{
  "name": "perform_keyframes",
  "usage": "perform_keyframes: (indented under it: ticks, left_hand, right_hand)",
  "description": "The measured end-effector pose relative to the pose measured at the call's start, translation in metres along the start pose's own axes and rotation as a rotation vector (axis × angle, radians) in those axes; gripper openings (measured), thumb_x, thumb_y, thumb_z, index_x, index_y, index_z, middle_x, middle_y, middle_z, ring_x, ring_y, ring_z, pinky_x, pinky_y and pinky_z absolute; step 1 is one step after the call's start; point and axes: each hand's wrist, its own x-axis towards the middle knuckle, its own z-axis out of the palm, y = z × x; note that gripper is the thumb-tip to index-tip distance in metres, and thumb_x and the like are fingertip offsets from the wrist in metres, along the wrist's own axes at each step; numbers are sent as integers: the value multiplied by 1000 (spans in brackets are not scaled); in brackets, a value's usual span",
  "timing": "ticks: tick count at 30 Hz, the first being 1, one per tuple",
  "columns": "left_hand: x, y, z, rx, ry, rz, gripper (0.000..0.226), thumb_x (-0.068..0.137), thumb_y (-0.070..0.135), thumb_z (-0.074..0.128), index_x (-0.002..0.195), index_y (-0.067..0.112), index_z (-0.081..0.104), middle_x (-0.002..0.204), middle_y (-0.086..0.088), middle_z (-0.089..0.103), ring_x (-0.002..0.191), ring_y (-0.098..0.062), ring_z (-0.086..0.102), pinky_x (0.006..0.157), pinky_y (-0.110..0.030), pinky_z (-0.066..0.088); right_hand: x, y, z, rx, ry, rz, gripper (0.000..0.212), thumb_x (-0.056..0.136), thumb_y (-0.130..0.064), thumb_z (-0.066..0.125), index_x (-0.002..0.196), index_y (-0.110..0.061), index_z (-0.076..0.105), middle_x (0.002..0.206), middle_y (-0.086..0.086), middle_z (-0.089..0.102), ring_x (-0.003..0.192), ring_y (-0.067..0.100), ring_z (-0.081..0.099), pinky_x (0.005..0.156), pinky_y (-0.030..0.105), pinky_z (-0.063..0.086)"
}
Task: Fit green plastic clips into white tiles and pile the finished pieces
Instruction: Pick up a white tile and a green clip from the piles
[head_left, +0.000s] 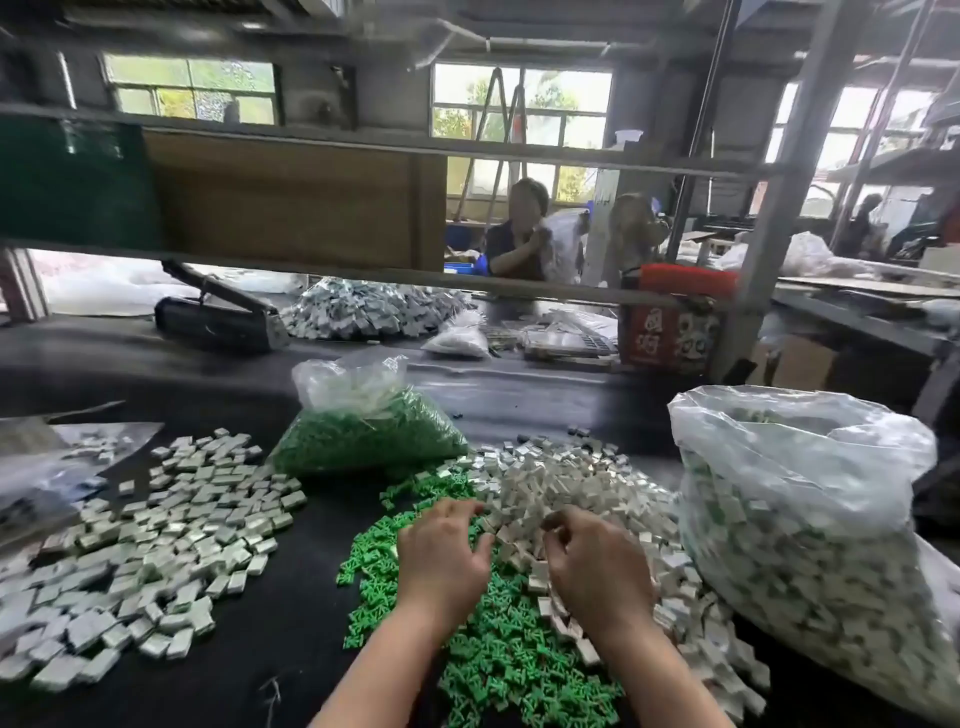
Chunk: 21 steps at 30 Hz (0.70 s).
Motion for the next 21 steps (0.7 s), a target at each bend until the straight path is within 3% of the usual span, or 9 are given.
perform_keyframes:
  ticks: [2,5,10,14,21]
  left_hand:
    - [13,-16,10,48,-97,-141,57,96,55,45,148,40,31,159,4,26,146,-19,23,118,-48,17]
    - [22,-34,35,113,-168,-195,64,93,65,37,151,47,17,165,1,6,152,-25,3,118,-56,1]
    - [32,-38,50,164,-159,-131,58,94,67,30,148,51,21,164,5,15,150,-23,8,118,-52,4]
    - [33,-39,51,151,-102,-136,55,94,65,35,147,49,28,160,8,25,147,-22,16,117,-49,12]
    - [42,-36,50,267,-258,-134,71,89,77,21,152,48,5,166,2,-2,152,-24,-2,119,-53,4]
  right_hand:
    - [12,2,13,-90,-1,61,23,98,-34,51,116,-32,66,102,-15,71,84,5,61,81,24,47]
    - [19,6,40,-118,-21,114,31,96,-35,52,127,-37,58,117,-15,64,86,7,46,79,27,36]
    - [24,14,68,-56,-63,148,54,91,-43,58,141,-43,39,137,-11,48,117,14,42,98,34,42]
    - [27,16,77,0,-30,189,51,91,-37,60,139,-42,42,140,-9,45,121,15,40,91,30,46]
    - [39,18,84,-84,-4,180,46,93,-33,56,137,-40,45,129,-10,54,116,17,39,94,37,38]
